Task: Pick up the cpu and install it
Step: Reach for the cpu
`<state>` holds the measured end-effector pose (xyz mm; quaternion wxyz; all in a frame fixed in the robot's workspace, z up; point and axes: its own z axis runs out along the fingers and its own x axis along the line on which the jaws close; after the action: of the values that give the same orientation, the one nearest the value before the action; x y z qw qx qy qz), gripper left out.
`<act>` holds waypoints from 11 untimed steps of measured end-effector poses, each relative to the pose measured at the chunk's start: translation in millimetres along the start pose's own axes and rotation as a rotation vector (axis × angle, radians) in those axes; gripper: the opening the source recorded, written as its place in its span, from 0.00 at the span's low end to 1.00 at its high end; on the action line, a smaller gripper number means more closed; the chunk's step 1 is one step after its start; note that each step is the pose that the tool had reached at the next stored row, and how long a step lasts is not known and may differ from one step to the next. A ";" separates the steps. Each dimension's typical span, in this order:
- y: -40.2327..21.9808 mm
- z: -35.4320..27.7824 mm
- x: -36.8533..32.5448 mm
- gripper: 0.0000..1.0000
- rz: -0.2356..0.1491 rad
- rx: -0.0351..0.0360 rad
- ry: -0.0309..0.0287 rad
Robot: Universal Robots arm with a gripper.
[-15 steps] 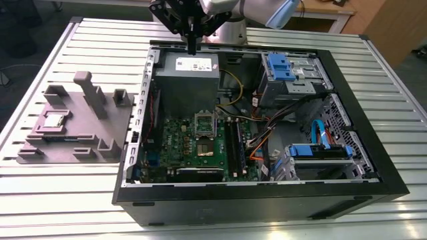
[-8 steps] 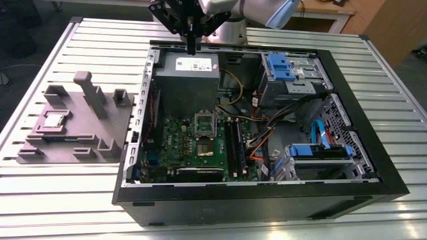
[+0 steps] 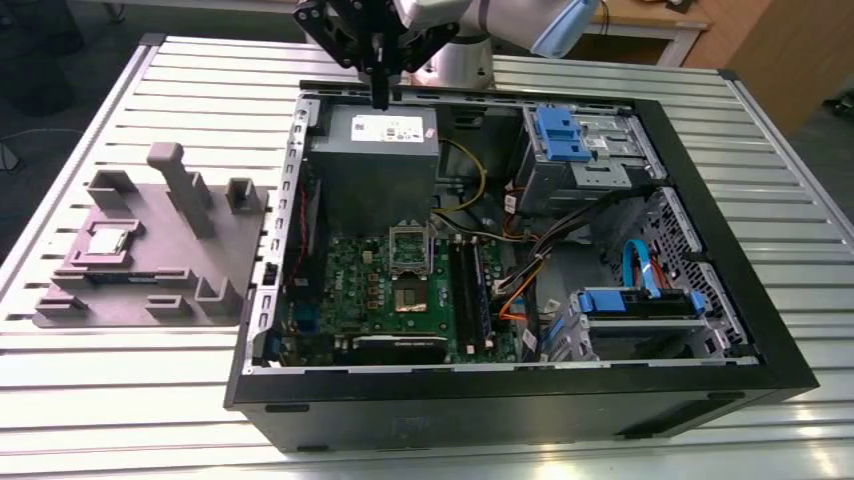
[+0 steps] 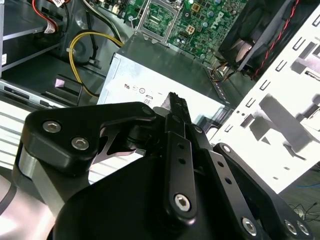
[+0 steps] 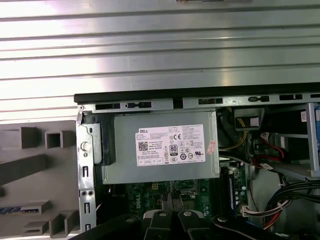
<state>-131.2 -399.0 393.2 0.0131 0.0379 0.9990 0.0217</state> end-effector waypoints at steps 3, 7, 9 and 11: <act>-0.1 0.0 1.4 0.11 0.000 0.0000 0.0000; -0.3 -0.1 3.9 0.11 0.000 0.0000 0.0000; -0.3 -0.1 4.9 0.11 0.000 0.0001 0.0001; -0.4 -0.1 5.8 0.11 0.000 0.0001 0.0001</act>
<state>-137.0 -398.9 393.2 0.0131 0.0379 0.9990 0.0217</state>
